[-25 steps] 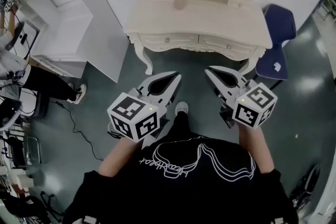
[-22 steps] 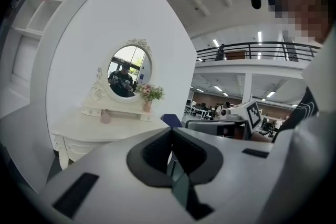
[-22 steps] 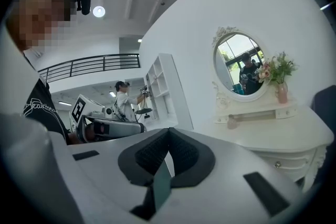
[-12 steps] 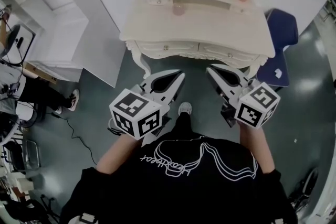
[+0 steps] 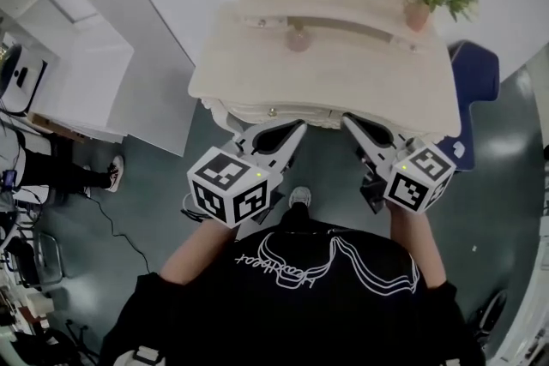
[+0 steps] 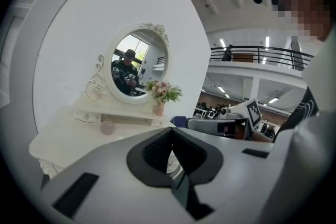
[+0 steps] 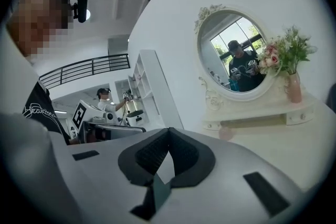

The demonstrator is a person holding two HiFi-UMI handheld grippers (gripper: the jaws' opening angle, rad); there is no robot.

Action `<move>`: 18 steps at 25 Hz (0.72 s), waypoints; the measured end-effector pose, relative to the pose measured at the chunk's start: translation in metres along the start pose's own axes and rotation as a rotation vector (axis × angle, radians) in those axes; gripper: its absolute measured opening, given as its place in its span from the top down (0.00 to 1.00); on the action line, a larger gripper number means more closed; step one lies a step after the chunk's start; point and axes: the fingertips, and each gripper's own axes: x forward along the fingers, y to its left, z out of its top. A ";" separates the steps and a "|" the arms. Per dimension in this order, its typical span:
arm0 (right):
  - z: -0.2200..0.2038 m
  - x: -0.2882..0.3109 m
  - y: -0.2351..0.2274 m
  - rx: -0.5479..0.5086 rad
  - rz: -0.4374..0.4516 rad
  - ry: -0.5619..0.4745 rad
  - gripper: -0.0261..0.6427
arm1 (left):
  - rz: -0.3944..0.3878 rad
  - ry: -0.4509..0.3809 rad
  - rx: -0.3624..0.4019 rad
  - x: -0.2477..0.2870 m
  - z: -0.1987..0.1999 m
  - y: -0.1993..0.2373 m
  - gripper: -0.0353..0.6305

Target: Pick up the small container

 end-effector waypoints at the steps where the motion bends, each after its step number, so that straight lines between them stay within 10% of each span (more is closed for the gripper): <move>1: 0.004 0.010 -0.009 0.003 0.001 0.007 0.95 | 0.000 -0.001 -0.007 0.007 0.005 0.012 0.94; 18: 0.072 0.106 -0.095 -0.062 -0.009 0.031 0.95 | 0.001 -0.021 -0.021 0.072 0.065 0.121 0.94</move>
